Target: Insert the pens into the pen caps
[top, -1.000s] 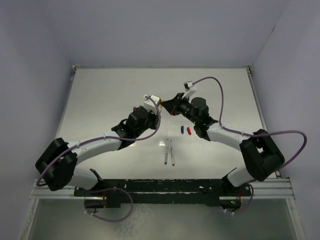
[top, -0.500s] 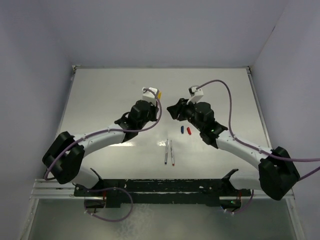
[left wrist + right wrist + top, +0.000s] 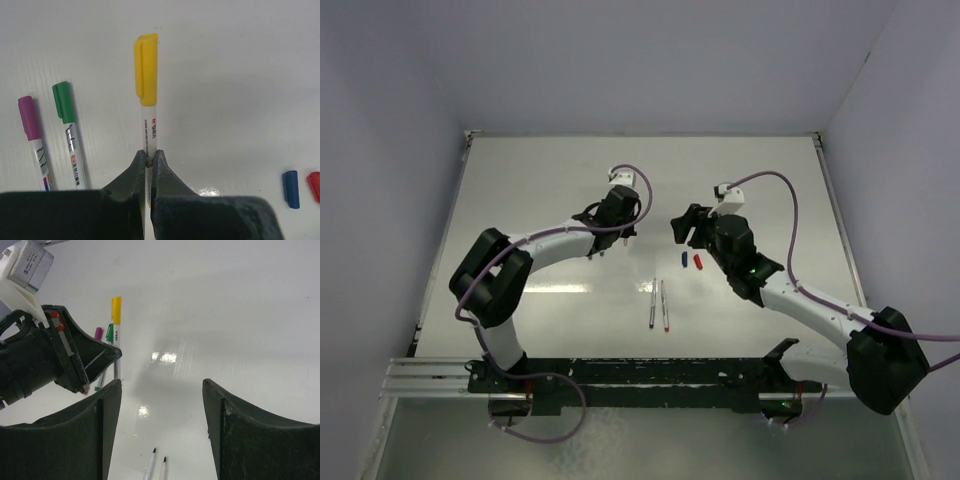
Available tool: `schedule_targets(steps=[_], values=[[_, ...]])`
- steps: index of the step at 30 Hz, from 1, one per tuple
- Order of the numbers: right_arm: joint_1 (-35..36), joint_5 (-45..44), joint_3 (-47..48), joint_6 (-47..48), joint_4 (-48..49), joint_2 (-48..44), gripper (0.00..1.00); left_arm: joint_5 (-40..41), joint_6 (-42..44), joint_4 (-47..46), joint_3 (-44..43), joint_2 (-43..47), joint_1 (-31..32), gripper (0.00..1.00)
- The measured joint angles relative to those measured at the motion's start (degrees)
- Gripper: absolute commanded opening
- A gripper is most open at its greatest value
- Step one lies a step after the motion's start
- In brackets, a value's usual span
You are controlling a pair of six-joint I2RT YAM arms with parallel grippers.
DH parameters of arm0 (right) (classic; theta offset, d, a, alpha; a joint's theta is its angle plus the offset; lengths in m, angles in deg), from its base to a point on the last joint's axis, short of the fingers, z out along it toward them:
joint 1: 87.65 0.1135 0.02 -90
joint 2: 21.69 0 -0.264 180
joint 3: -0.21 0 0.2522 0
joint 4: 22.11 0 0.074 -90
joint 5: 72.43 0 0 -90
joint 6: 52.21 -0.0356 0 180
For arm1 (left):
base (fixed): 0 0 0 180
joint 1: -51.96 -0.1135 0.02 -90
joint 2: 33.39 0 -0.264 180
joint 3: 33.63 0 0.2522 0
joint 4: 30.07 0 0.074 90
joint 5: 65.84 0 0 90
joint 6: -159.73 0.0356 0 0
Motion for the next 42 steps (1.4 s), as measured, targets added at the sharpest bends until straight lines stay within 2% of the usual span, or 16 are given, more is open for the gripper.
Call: schedule_targets(steps=[6,13,19,26,33,38,40,42], values=[[0.0,-2.2,-0.2,-1.2,-0.8,0.6,0.79,0.6,-4.0,5.0,-3.2,-5.3,-2.2,0.0],[0.0,-4.7,-1.8,-2.5,-1.3,0.5,0.8,0.5,-5.8,7.9,-4.5,-7.9,-3.5,0.01],[0.0,-5.1,-2.6,-3.1,-1.7,0.5,0.81,0.5,-6.5,9.1,-5.5,-8.9,-4.0,0.17],[0.0,-5.1,-2.6,-3.1,-2.2,0.6,0.81,0.5,-7.4,9.8,-5.9,-9.9,-4.5,0.19],[0.0,-5.6,-2.6,-3.2,-2.6,0.9,0.85,-0.1,-7.3,10.3,-6.4,-9.9,-4.5,0.36],[0.0,-7.2,-2.6,-3.2,-2.9,0.9,0.83,-0.5,-7.1,11.2,-6.5,-9.0,-4.5,0.39],[0.0,-8.2,-2.6,-3.2,-3.0,0.9,0.82,-0.9,-6.8,11.4,-6.5,-8.0,-4.5,0.47],[0.0,-9.4,-2.6,-3.2,-3.2,0.9,0.8,-1.6,-6.2,11.6,-6.5,-6.4,-4.5,0.65]])
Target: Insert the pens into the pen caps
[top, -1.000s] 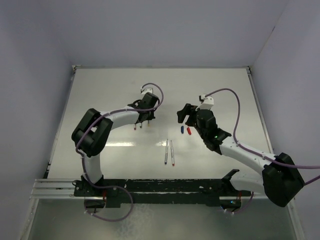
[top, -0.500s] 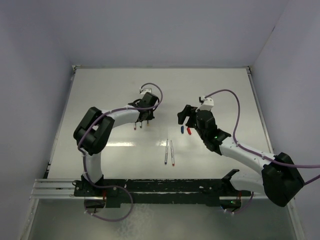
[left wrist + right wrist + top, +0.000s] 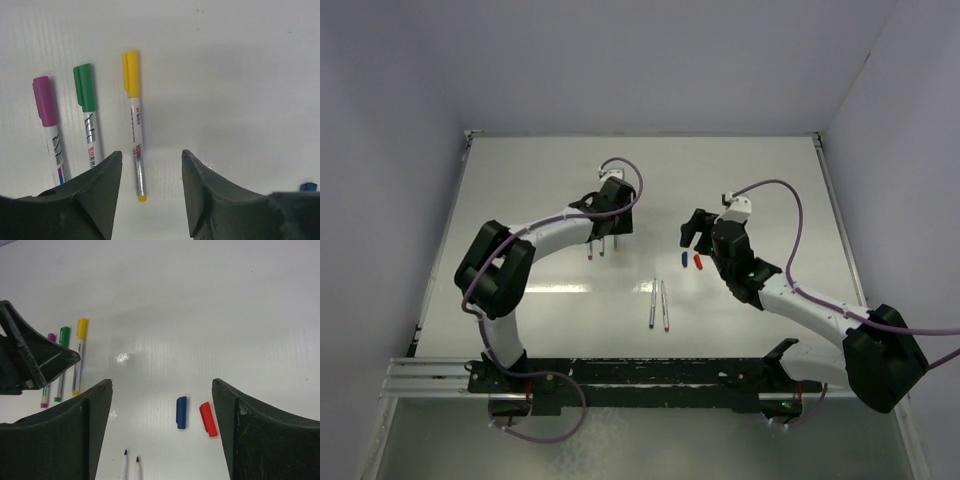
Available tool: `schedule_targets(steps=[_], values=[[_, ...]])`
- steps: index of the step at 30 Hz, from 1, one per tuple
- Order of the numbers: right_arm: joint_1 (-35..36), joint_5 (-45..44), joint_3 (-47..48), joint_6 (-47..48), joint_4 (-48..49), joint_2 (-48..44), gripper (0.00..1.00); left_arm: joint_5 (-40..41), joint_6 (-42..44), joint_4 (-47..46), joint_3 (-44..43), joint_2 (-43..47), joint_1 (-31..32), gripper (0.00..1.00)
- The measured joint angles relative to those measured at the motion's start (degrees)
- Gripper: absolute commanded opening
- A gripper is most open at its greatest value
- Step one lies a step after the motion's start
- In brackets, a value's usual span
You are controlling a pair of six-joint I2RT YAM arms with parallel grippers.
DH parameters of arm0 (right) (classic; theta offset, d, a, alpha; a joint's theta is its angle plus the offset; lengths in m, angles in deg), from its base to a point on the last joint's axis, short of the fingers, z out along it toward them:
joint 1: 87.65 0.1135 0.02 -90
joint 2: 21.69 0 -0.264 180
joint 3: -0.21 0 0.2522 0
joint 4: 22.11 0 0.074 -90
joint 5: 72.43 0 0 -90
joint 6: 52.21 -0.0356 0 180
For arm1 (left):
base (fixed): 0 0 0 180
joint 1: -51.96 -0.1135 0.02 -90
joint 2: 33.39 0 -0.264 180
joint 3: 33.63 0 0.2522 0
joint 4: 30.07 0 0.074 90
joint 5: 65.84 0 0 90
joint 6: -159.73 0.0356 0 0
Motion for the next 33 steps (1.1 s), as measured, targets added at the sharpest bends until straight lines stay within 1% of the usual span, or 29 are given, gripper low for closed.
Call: schedule_targets(steps=[1,4,9,11,19,22,27,33], values=[[0.0,-0.4,0.0,0.0,-0.2,0.0,0.79,-0.7,0.2,0.0,0.0,1.1,0.0,0.66],[0.0,-1.9,0.0,-0.2,-0.8,0.0,0.76,-2.8,0.5,-0.5,0.2,4.2,0.0,0.66],[-0.3,-3.4,0.0,-0.8,-2.7,0.9,0.75,-6.1,0.7,-1.5,3.5,10.1,1.5,0.66],[-0.4,-4.0,0.0,-1.1,-3.8,2.1,0.73,-6.2,0.9,-1.4,5.0,11.5,3.2,0.66],[-0.6,-4.3,-0.1,-2.6,-7.0,3.7,0.69,-6.7,1.9,2.1,11.6,14.9,14.5,0.67],[-0.7,-4.5,-0.3,-2.8,-7.1,3.1,0.68,-7.2,1.9,3.8,14.2,16.7,16.2,0.67],[-0.7,-4.7,-0.7,-3.0,-7.1,2.0,0.67,-8.2,1.9,5.8,15.7,19.6,18.1,0.68],[-0.7,-4.4,-0.7,-3.4,-7.0,2.0,0.67,-11.0,2.0,5.8,15.6,19.0,21.3,0.68]])
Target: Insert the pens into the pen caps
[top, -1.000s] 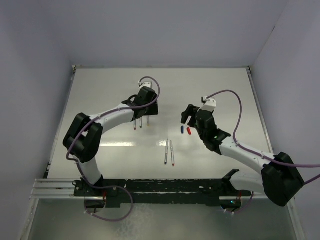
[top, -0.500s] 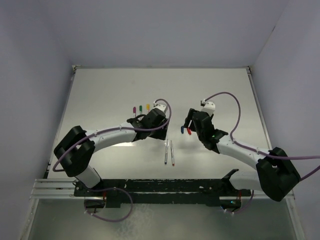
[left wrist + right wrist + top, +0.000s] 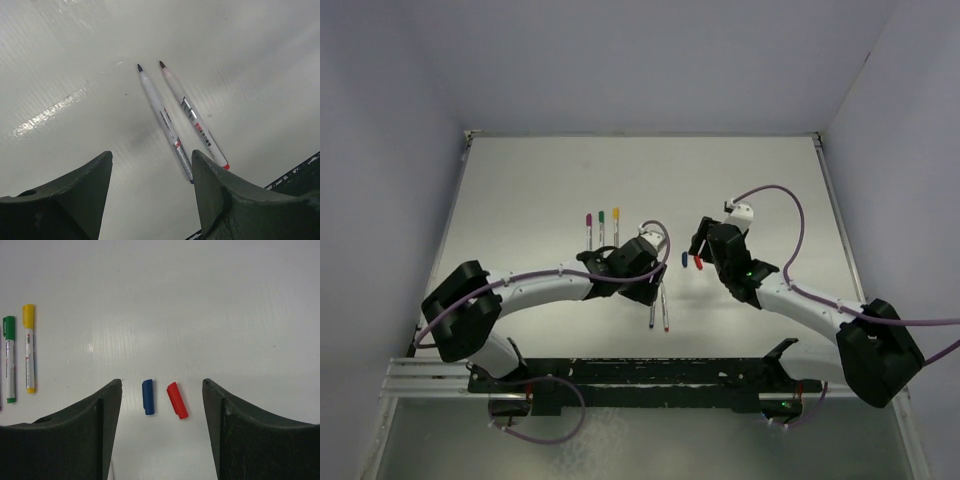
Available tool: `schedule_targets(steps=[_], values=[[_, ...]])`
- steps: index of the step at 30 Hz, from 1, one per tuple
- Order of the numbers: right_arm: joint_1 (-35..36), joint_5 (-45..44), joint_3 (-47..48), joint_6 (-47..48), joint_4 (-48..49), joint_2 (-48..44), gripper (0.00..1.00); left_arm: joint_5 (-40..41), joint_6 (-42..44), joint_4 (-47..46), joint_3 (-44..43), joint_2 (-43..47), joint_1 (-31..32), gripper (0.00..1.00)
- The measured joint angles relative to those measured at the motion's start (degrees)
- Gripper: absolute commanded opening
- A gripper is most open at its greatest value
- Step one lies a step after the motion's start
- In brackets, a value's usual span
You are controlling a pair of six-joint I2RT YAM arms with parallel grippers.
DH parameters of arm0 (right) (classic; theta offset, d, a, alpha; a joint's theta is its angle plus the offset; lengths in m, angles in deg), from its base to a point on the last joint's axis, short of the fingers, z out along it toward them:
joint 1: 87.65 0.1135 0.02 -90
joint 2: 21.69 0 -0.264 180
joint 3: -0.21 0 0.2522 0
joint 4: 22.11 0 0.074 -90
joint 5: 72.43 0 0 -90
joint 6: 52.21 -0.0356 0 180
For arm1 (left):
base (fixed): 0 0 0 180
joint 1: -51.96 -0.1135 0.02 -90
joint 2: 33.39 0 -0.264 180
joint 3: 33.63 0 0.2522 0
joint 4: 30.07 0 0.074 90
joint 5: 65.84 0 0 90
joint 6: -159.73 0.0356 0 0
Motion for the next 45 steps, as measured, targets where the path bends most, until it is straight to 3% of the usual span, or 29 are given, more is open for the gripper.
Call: schedule_targets(steps=[21,25,30,36,41,45], values=[[0.0,0.3,0.0,-0.4,0.4,0.1,0.65,-3.1,1.5,0.7,-0.6,-7.6,3.7,0.65],[0.0,0.3,0.0,-0.4,0.5,0.4,0.65,-2.5,1.5,1.4,-1.3,-8.3,4.0,0.59],[0.0,0.3,-0.1,-0.4,0.5,0.4,0.65,-0.1,1.5,2.8,-2.3,-9.4,4.3,0.39],[0.0,0.4,-0.1,-0.5,0.7,0.8,0.64,4.5,1.4,4.7,-3.1,-10.3,4.9,0.38],[0.0,0.4,-0.1,-0.5,0.9,1.0,0.64,6.6,1.0,5.4,-3.1,-10.4,5.0,0.25],[0.0,0.5,-0.1,-0.5,1.0,1.5,0.64,7.6,0.9,6.0,-3.5,-10.8,5.0,0.24]])
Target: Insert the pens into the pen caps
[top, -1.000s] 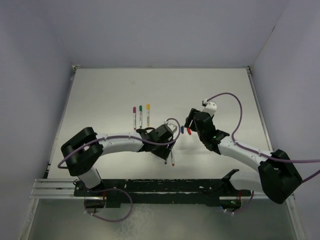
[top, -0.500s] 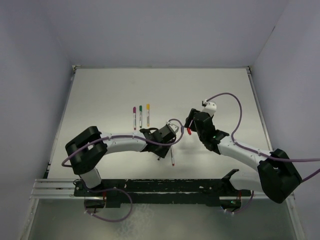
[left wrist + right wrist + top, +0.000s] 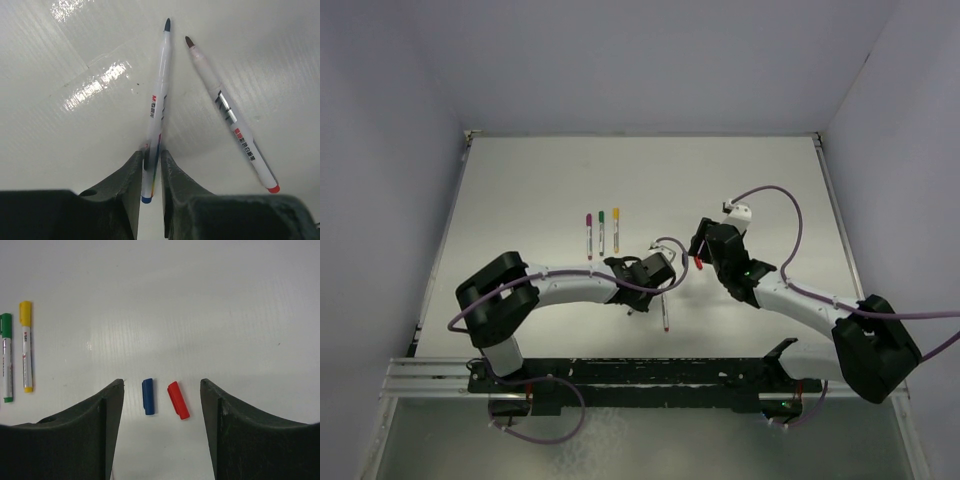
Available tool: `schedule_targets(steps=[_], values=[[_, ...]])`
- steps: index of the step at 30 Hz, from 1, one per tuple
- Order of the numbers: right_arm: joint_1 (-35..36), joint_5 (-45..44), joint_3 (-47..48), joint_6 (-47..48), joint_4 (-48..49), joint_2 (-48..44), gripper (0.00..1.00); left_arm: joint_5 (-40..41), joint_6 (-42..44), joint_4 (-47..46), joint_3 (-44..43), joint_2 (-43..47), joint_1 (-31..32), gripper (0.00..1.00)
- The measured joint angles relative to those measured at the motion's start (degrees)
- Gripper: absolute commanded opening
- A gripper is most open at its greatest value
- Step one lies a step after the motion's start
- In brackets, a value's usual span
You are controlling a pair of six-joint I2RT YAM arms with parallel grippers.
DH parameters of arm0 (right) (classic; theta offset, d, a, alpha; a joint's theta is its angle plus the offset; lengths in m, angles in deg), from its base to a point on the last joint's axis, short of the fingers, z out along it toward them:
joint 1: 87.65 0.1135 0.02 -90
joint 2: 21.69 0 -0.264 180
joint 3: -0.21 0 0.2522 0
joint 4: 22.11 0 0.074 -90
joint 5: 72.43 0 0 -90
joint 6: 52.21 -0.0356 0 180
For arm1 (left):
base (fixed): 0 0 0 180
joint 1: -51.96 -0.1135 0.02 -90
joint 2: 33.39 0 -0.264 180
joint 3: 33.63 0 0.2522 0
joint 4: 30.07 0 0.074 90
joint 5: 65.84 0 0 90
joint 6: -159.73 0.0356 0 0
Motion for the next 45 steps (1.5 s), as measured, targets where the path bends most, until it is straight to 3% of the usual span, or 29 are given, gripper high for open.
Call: schedule_targets(steps=[5,8,9,15,20,32,39,45], values=[[0.0,0.0,0.0,0.0,0.0,0.0,0.64,2.7,0.0,0.5,-3.0,-2.8,0.0,0.22],[0.0,0.0,0.0,0.0,0.0,0.0,0.64,4.3,0.0,-0.1,-4.1,-4.2,0.0,0.01],[0.0,0.0,0.0,0.0,0.0,0.0,0.64,4.6,0.0,-0.5,-4.2,-4.4,0.0,0.0],[0.0,0.0,-0.1,0.0,0.0,0.0,0.6,5.2,0.1,-0.6,-4.1,-4.7,0.2,0.0],[0.0,1.3,-0.1,0.2,0.0,0.1,0.44,5.4,0.0,-2.0,-3.0,-3.6,0.3,0.0],[0.0,6.0,0.6,2.5,0.2,6.1,0.41,8.1,-1.3,5.0,2.6,6.0,-1.9,0.0],[0.0,8.9,3.4,4.2,0.6,10.9,0.38,6.5,-1.0,1.4,4.1,16.7,-5.2,0.0],[0.0,10.8,5.3,4.9,0.7,13.7,0.37,4.2,-0.9,-0.5,4.8,17.4,-6.3,0.0]])
